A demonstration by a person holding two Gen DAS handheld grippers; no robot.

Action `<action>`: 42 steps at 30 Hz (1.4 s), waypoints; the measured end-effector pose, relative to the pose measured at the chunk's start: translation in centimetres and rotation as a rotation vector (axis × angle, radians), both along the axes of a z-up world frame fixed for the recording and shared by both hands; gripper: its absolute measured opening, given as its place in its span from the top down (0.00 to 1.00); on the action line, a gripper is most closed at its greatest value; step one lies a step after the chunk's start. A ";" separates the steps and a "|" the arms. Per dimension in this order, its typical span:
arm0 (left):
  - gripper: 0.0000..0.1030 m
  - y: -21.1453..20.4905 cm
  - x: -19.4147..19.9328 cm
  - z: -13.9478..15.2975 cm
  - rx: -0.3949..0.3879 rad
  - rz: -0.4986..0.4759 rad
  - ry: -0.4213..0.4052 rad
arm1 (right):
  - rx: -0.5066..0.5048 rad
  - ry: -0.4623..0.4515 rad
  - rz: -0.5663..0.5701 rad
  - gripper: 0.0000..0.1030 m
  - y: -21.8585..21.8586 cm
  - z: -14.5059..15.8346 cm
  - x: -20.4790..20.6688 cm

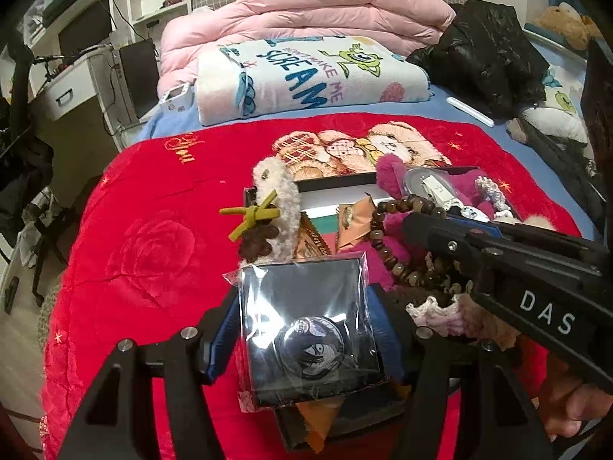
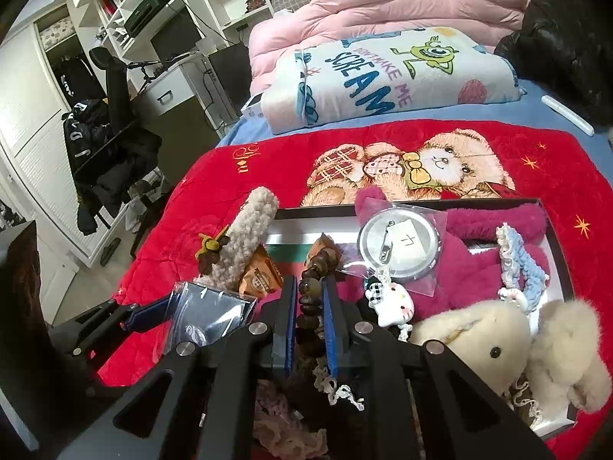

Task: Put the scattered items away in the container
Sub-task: 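Lower the packet and bracelet into the tray and open both tools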

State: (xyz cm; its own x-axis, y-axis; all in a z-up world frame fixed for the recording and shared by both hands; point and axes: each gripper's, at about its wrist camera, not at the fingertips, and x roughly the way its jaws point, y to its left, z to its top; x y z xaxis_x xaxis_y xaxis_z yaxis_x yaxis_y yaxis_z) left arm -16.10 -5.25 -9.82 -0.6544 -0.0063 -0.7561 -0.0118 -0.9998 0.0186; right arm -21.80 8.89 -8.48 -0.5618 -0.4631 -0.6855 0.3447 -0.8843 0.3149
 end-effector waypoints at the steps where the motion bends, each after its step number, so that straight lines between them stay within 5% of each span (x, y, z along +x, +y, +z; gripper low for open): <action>1: 0.37 0.0 0.0 0.0 -0.004 0.007 0.005 | 0.004 -0.002 -0.004 0.85 -0.1 0.0 0.0; 6: 0.29 -0.7 -0.1 -0.2 0.020 0.024 -0.019 | 0.029 0.002 -0.011 0.70 -0.4 0.0 0.1; 11: 0.00 -0.8 0.2 -0.2 0.022 0.021 -0.019 | 0.040 0.009 -0.022 0.55 -0.3 0.3 0.2; 15: 0.00 -0.6 0.4 -0.4 -0.005 0.001 -0.039 | 0.044 0.007 -0.025 0.49 -0.3 0.4 0.3; 20: 0.00 -0.6 0.7 -0.1 -0.027 -0.005 -0.018 | 0.049 0.007 -0.028 0.19 -0.4 0.7 0.4; 25: 0.00 -1.1 0.7 0.3 -0.013 0.013 -0.006 | 0.060 0.025 -0.056 0.14 -0.4 0.9 0.6; 28: 0.00 -1.3 0.7 0.4 -0.019 0.020 0.001 | 0.052 0.018 -0.062 0.00 -0.3 0.9 0.5; 42: 0.00 -2.6 1.5 1.9 -0.043 0.050 0.047 | 0.034 0.010 -0.083 0.00 0.1 2.3 0.6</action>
